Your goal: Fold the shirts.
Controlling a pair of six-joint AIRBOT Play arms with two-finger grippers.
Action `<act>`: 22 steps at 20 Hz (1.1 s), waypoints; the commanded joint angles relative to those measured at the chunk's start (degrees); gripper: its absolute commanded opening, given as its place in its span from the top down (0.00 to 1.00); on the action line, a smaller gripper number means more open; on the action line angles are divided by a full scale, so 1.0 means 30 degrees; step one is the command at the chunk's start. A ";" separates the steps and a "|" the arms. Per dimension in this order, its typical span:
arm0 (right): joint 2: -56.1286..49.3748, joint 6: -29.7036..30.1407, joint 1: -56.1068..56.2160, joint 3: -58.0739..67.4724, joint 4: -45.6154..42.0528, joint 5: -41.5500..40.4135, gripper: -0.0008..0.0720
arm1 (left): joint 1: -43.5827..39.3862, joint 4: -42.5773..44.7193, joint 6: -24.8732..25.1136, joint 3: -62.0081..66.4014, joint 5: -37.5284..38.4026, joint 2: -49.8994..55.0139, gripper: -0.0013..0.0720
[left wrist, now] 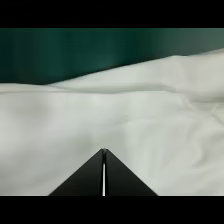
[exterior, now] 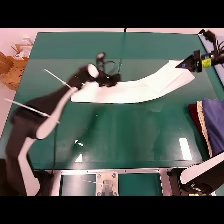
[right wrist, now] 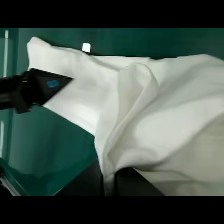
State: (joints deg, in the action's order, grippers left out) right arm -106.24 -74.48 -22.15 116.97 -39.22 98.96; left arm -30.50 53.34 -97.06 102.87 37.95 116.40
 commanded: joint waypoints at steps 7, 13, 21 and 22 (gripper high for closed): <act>0.2812 -0.0612 0.3286 -0.0015 0.0015 0.0175 0.96 | -0.2200 -0.4488 0.0444 0.1683 -0.1027 0.2718 0.95; 0.2834 -0.2025 0.5078 -0.0189 0.0015 -0.0459 0.96 | 0.2863 -0.1443 0.4524 0.1683 0.6936 -0.2273 0.95; 0.2040 -0.5741 1.4010 -0.1559 -0.2761 -1.0404 0.96 | 1.0127 0.3373 0.4590 0.1683 1.2517 -0.7388 0.95; 0.1435 -0.5843 1.5409 -0.1880 -0.2798 -1.2553 0.96 | 1.0659 0.3373 0.4954 0.1683 1.2684 -0.7497 0.95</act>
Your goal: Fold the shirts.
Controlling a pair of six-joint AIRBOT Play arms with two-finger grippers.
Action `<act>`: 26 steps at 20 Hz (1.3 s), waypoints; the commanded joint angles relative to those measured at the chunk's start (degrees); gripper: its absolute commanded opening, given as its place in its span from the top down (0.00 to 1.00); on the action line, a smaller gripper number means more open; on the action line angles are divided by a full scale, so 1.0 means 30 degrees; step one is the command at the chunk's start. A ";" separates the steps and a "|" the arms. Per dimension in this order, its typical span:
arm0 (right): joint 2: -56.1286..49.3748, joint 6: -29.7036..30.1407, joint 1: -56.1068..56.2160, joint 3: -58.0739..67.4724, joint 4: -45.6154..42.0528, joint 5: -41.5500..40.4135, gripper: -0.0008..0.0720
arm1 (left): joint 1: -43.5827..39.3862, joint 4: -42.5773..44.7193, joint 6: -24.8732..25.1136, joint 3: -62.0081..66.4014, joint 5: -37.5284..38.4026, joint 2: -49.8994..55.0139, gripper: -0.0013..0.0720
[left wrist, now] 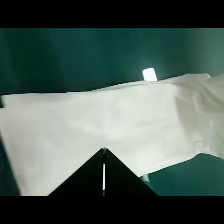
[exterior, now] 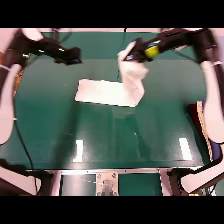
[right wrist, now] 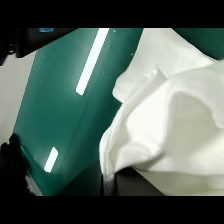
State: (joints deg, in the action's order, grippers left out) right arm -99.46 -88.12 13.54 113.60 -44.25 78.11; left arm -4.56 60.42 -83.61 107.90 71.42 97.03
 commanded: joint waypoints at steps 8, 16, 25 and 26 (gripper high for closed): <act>-0.5515 -0.1552 0.9136 -0.1027 -0.1151 -1.3828 0.15 | 0.3373 0.1617 0.1872 0.0000 0.3322 -0.1035 0.95; -0.2718 -0.1574 -0.1173 -0.1064 -0.3315 -0.0750 0.15 | 0.3373 0.2353 0.2033 0.0000 0.3716 -0.1035 0.95; -0.2863 0.0576 -0.4692 -0.8167 -0.0568 -0.3104 0.15 | 0.3373 0.2455 0.1457 0.0000 0.4029 -0.1035 0.95; -0.3009 0.0867 -0.4160 -0.8932 0.0175 -0.4000 0.15 | 0.3373 0.2455 0.1457 0.0000 0.4029 -0.1035 0.95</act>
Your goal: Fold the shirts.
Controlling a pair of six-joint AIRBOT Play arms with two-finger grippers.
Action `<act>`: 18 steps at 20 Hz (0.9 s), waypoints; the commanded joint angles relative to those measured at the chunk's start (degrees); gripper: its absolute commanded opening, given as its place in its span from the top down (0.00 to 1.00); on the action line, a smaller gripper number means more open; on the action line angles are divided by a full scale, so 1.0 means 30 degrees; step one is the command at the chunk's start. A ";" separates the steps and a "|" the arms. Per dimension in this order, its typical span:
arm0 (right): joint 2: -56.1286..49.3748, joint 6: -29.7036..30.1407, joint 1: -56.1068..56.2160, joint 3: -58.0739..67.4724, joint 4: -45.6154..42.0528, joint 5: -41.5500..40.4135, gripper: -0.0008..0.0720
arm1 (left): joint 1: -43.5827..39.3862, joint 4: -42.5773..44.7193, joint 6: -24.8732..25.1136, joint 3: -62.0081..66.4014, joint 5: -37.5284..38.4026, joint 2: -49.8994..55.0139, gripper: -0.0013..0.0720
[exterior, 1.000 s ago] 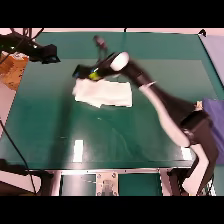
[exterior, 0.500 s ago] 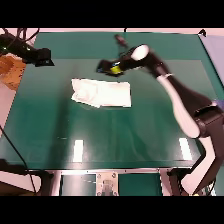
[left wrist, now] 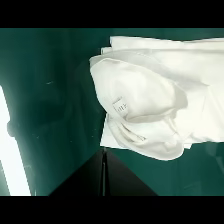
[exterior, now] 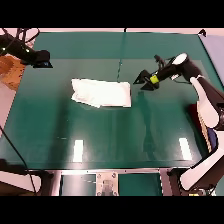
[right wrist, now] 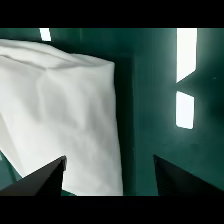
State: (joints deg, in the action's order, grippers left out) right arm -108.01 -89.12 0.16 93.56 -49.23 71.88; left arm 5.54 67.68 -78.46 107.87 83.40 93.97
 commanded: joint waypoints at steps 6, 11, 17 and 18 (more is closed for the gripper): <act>-0.1581 0.3665 0.3796 -0.3104 0.6623 -0.4459 0.80 | 0.0007 0.0036 -0.0240 0.0007 0.0328 -0.0015 0.95; 0.0219 0.3621 0.3300 0.0605 0.6980 -0.3439 0.96 | 0.0007 0.0036 -0.0182 0.0007 0.0576 -0.0015 0.95; 0.4095 0.1399 -0.2608 0.5523 0.6280 -0.1049 0.96 | 0.0007 0.0007 -0.0197 0.0007 0.0583 -0.0015 0.95; 0.4648 0.1035 -0.4014 0.5748 0.5974 -0.0903 0.96 | 0.0007 0.0000 -0.0197 0.0007 0.0590 -0.0015 0.95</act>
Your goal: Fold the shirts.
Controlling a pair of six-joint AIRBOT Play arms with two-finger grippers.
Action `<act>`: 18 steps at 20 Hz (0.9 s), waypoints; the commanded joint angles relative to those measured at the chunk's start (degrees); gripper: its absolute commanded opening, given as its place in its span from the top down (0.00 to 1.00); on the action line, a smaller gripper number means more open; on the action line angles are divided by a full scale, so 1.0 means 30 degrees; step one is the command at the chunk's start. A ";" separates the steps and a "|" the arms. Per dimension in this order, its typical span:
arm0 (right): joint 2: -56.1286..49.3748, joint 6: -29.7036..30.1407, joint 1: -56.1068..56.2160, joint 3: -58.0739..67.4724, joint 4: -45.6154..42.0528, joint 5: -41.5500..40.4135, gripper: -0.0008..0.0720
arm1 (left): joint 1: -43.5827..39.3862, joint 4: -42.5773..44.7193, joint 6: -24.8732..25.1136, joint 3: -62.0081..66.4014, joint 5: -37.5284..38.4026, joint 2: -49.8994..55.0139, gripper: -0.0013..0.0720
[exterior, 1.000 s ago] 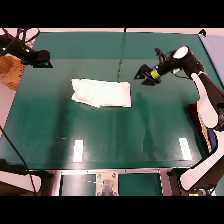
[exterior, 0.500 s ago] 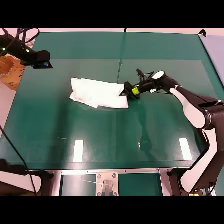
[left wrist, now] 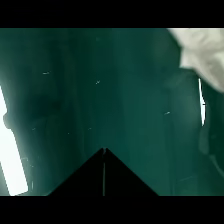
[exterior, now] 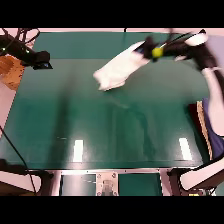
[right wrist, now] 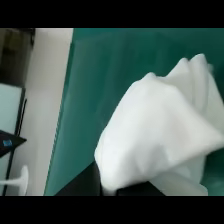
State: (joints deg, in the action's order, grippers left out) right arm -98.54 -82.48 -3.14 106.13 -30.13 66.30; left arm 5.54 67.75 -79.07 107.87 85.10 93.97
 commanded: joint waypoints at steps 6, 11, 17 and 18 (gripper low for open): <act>0.2776 -0.2528 -1.0761 0.1552 -0.1923 0.2120 0.96 | 0.0007 -0.0240 -0.0051 0.0007 -0.0007 -0.0015 0.95; 0.2769 -0.2936 -1.4950 0.1537 -0.4554 0.3453 0.96 | 0.0007 -0.0291 -0.0146 0.0007 -0.0007 -0.0015 0.95; 0.3490 -0.5370 -1.7085 0.1537 -0.6958 0.7184 0.96 | 0.0007 -0.0299 -0.0146 0.0007 0.0015 -0.0015 0.95; 0.3723 -0.6419 -1.7471 0.1537 -0.7949 0.8036 0.96 | 0.0007 -0.0299 -0.0138 0.0007 0.0058 -0.0015 0.95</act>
State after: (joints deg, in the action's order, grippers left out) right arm -88.75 -95.26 -52.38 110.72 -47.05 83.46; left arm 5.54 66.87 -79.44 107.87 85.10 93.95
